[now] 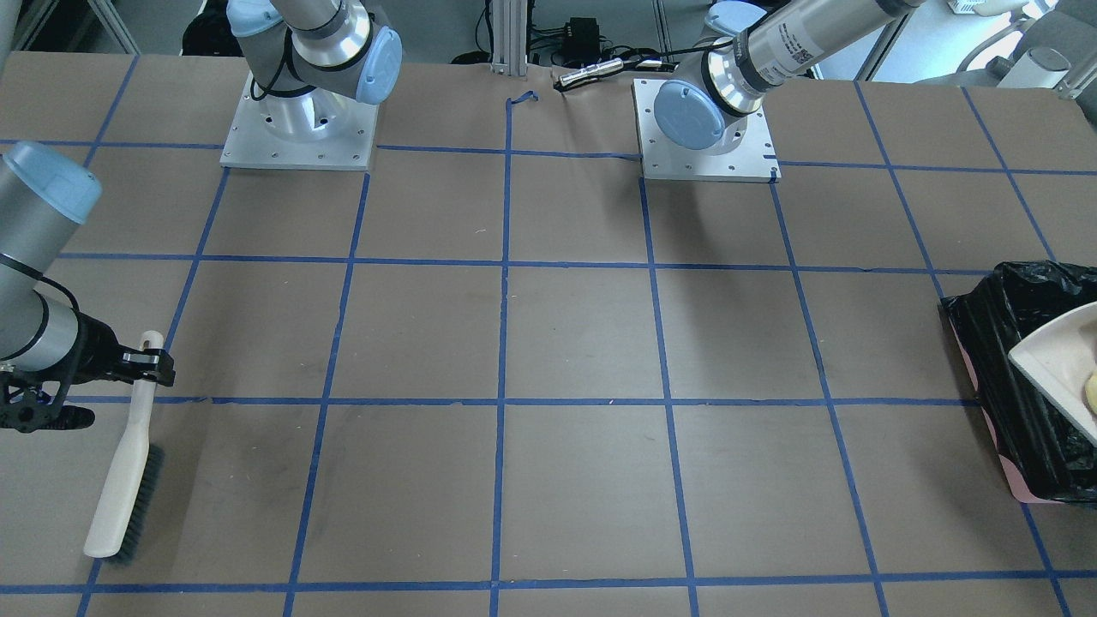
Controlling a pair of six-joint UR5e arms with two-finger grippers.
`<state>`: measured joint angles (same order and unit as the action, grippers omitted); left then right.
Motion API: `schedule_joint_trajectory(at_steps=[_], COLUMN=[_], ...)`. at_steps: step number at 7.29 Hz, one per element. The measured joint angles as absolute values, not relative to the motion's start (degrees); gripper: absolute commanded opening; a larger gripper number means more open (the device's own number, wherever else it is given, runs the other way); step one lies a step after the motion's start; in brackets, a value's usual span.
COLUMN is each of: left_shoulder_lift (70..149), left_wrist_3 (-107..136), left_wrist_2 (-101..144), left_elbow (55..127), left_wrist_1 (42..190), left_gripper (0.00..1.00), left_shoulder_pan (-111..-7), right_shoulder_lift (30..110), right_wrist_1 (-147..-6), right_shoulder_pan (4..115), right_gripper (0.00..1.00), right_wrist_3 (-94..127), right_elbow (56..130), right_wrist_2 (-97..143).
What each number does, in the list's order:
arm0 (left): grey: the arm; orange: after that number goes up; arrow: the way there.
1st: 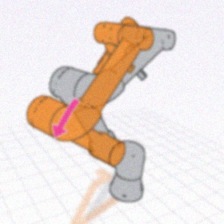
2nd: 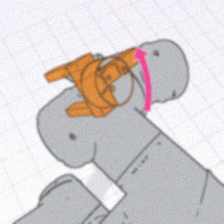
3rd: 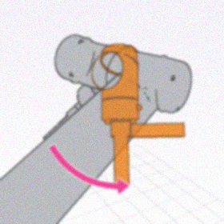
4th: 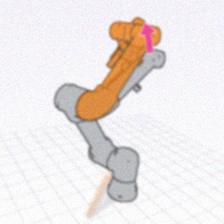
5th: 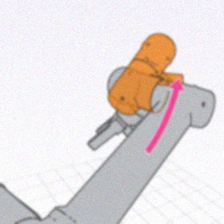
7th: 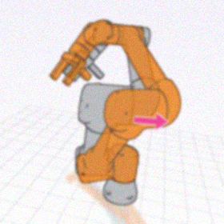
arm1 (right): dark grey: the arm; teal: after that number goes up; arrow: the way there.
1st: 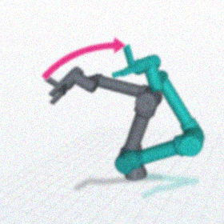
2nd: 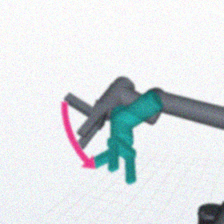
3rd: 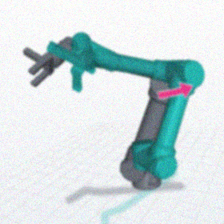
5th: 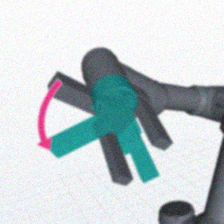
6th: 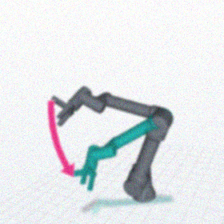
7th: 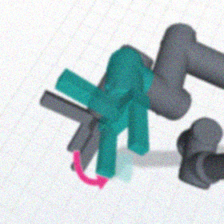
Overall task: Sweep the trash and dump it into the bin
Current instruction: 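Tilt the dustpan into the bin with the left gripper while the right releases the brush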
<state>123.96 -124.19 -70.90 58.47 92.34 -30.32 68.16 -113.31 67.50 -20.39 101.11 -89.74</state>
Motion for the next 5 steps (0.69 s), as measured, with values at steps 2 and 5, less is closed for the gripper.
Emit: schedule_joint_trajectory(at_steps=[2, 5], left_shoulder_lift=[128.7, 133.7], left_wrist_3=[-131.0, -140.2], left_wrist_2=[-71.3, -72.4], left_elbow=[53.6, 47.1], left_wrist_1=[92.5, 93.6], left_gripper=[0.0, 0.0], left_shoulder_pan=[-27.5, -24.2], right_shoulder_lift=[68.9, 78.6], right_wrist_1=[-113.1, -105.6], right_shoulder_pan=[67.5, 67.7], right_gripper=[1.0, 1.0], right_wrist_3=[-20.4, -19.9], right_elbow=[100.8, 99.5], right_wrist_2=[-89.9, -89.9])
